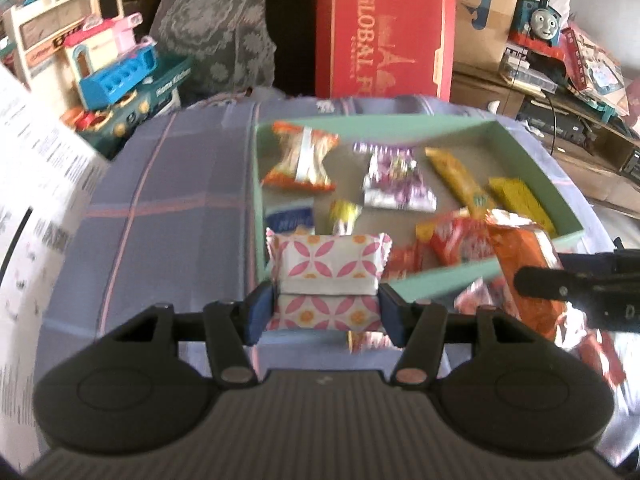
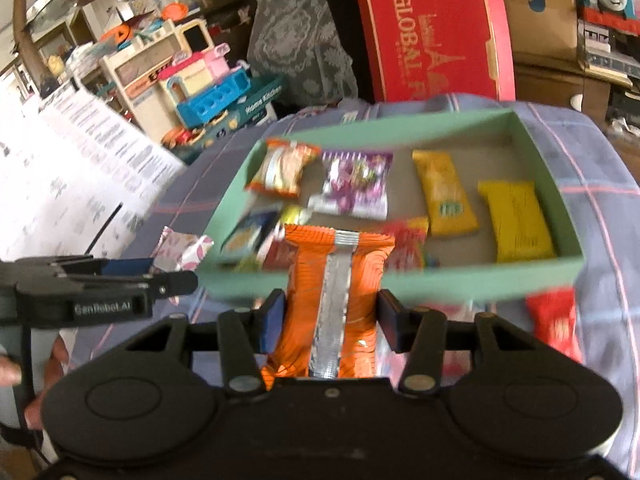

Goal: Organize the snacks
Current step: 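Carry the pink packet and orange wafer bag over the green box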

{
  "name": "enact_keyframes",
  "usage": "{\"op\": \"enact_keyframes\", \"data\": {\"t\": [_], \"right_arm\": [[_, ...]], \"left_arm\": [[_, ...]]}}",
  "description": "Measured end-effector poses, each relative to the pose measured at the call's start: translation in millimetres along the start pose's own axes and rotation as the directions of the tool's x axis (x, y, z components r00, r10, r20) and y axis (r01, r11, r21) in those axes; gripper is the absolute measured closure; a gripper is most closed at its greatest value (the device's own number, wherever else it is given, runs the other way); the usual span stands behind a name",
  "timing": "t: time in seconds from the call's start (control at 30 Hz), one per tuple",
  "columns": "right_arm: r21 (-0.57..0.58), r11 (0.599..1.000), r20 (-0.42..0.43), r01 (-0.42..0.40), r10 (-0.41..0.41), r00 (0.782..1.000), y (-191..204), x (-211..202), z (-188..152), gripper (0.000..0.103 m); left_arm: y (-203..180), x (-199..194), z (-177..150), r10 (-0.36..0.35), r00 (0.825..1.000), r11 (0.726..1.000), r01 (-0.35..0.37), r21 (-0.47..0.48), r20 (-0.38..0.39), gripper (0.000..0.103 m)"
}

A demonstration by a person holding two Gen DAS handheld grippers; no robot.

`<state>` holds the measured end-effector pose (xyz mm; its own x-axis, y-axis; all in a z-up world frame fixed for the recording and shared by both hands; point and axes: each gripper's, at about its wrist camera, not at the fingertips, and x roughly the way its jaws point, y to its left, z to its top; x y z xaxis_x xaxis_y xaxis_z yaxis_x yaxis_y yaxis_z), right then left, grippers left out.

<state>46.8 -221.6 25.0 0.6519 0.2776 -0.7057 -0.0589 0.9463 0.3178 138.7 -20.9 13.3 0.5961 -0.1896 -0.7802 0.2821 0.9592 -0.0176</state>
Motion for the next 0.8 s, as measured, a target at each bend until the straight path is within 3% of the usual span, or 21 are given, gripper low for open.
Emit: {"op": "enact_keyframes", "data": {"t": [0.37, 0.67, 0.73, 0.77, 0.8], "right_arm": [[0.066, 0.997, -0.001, 0.048, -0.048, 0.999, -39, 67, 88, 0.054], [0.081, 0.994, -0.026, 0.077, -0.075, 0.997, -60, 109, 112, 0.054], [0.079, 0.995, -0.032, 0.068, -0.066, 0.997, -59, 116, 113, 0.049], [0.079, 0.995, -0.036, 0.066, -0.063, 0.997, -59, 119, 113, 0.047], [0.079, 0.995, -0.037, 0.062, -0.060, 0.998, -59, 122, 112, 0.031]], "left_arm": [[-6, 75, 84, 0.025, 1.000, 1.000, -0.025, -0.004, -0.019, 0.047], [-13, 124, 114, 0.030, 0.999, 0.999, -0.031, -0.022, -0.042, 0.046], [-14, 131, 116, 0.049, 0.998, 0.998, -0.050, -0.030, -0.043, 0.037], [-14, 133, 117, 0.075, 0.996, 0.996, -0.077, -0.036, -0.042, 0.019], [-14, 133, 115, 0.105, 0.994, 0.993, -0.107, -0.040, -0.043, 0.002]]}}
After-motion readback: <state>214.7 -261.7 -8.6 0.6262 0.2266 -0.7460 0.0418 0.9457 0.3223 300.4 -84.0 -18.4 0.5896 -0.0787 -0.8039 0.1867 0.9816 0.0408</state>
